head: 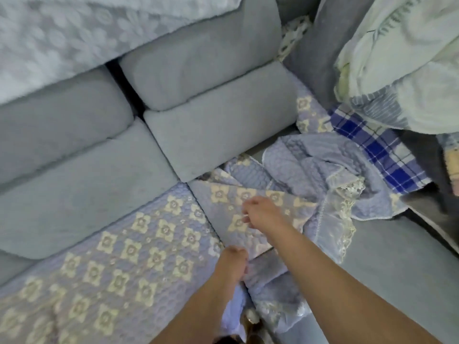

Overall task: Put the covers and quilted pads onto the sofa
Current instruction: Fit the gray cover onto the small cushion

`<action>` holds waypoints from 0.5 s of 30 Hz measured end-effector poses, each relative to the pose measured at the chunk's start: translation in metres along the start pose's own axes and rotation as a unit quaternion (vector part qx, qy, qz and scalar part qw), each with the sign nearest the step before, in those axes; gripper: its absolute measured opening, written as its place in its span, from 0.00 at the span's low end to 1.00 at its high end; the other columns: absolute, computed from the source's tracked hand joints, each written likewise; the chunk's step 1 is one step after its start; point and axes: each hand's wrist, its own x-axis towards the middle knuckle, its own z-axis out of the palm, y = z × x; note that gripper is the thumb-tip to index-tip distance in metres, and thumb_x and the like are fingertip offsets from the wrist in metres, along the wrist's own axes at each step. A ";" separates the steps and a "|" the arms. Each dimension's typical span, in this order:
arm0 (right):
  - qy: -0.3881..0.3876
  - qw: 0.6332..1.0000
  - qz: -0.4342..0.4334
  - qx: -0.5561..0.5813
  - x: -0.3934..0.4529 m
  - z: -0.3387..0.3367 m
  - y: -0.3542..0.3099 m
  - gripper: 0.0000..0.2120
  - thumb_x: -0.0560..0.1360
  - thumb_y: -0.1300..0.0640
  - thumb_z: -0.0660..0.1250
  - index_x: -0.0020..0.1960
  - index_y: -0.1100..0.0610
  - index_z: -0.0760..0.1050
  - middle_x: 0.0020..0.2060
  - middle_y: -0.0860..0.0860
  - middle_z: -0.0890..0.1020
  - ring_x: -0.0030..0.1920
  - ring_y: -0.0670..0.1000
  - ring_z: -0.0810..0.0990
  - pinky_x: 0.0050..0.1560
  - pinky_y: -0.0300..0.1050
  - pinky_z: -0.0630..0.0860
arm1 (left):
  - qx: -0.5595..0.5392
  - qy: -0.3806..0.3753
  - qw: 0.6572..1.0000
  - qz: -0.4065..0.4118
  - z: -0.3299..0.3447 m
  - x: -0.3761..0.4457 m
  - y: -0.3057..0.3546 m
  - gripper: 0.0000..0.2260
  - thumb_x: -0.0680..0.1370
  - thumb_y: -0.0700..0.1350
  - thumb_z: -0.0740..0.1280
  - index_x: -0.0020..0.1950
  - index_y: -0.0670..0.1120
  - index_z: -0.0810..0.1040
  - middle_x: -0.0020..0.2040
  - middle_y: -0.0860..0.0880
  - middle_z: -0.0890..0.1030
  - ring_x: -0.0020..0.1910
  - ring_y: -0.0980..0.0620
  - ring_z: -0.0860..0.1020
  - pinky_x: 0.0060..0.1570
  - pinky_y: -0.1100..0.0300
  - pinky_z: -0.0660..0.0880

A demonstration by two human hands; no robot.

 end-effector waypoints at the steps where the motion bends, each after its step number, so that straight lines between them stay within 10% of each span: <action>1: -0.005 1.000 -0.029 -0.002 0.006 0.013 -0.021 0.11 0.79 0.56 0.59 0.50 0.59 0.79 0.51 0.60 0.84 0.52 0.61 0.83 0.57 0.61 0.79 | -0.022 0.003 1.000 -0.002 -0.020 -0.001 0.000 0.06 0.79 0.40 0.62 0.45 0.42 0.78 0.34 0.45 0.76 0.29 0.49 0.75 0.30 0.61 0.69; 5: -0.015 0.998 -0.055 -0.020 0.016 0.045 -0.079 0.11 0.80 0.58 0.60 0.53 0.61 0.79 0.52 0.60 0.83 0.54 0.60 0.82 0.59 0.59 0.79 | -0.065 0.053 0.996 0.038 -0.111 -0.005 0.018 0.04 0.81 0.40 0.65 0.49 0.44 0.79 0.35 0.46 0.79 0.30 0.49 0.75 0.31 0.61 0.67; 12: 0.031 0.994 -0.083 -0.064 0.066 0.063 -0.142 0.14 0.75 0.60 0.63 0.31 0.53 0.76 0.38 0.56 0.82 0.46 0.59 0.85 0.51 0.58 0.80 | 0.068 0.104 0.988 0.094 -0.215 0.039 0.088 0.17 0.79 0.49 0.66 0.64 0.42 0.78 0.50 0.43 0.82 0.40 0.52 0.77 0.45 0.58 0.73; 15: 0.057 0.991 -0.094 -0.070 0.111 0.066 -0.161 0.09 0.74 0.59 0.64 0.36 0.55 0.78 0.40 0.56 0.83 0.47 0.58 0.84 0.53 0.59 0.79 | 0.164 0.161 0.956 0.180 -0.244 0.086 0.175 0.21 0.82 0.48 0.64 0.72 0.39 0.71 0.64 0.44 0.76 0.60 0.46 0.77 0.65 0.58 0.70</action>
